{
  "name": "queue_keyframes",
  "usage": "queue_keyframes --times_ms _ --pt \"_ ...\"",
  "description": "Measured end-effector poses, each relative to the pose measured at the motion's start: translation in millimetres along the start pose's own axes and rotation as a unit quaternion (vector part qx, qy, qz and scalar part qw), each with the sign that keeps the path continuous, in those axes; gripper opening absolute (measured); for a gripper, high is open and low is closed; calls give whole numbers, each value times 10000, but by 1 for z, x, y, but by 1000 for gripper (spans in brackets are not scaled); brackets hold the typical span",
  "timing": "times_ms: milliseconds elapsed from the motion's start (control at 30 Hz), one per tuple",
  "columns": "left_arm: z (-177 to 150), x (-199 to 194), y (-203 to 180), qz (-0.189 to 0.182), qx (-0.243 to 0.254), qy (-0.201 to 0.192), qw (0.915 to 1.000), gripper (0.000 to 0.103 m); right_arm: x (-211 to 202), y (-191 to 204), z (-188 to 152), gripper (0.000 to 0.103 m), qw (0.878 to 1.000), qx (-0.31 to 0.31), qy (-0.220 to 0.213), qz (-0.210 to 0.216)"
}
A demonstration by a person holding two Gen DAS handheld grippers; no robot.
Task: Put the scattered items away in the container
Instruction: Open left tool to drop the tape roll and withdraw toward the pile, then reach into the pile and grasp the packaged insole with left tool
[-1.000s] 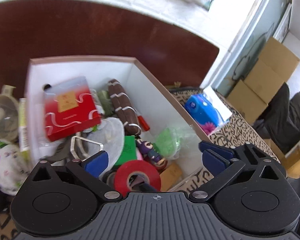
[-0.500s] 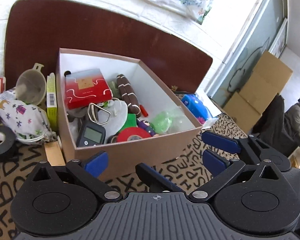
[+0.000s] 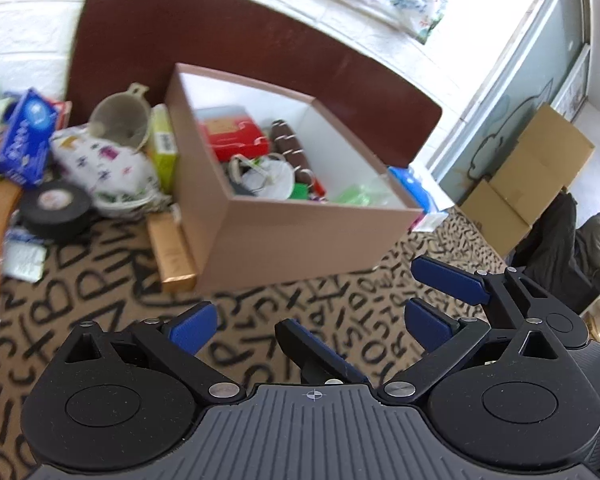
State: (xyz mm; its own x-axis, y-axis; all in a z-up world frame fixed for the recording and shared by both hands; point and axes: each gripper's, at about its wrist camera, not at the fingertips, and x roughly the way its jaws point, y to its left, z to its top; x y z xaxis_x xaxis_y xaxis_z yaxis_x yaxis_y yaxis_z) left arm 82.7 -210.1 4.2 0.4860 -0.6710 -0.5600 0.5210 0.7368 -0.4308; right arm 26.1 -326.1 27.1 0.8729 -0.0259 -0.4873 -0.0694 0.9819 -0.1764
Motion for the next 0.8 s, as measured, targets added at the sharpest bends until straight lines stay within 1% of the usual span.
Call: queue_keyframes --times_ms 167,300,500,633,800 --pt "-21 -21 29 367 -141 46 9992 103 2 30 -11 102 9994 41 35 335" --pt "-36 -36 58 692 -369 94 9969 103 13 62 -19 102 9975 60 185 678" --pt "-50 -60 96 1000 -553 9 9935 103 21 101 -25 102 9947 -26 339 966" --pt "-53 -79 120 1323 -794 -207 9878 103 25 117 -27 102 9935 -89 438 1051" --pt "-50 -97 155 1643 -1225 -426 9778 103 31 132 -24 102 9911 -112 537 1216"
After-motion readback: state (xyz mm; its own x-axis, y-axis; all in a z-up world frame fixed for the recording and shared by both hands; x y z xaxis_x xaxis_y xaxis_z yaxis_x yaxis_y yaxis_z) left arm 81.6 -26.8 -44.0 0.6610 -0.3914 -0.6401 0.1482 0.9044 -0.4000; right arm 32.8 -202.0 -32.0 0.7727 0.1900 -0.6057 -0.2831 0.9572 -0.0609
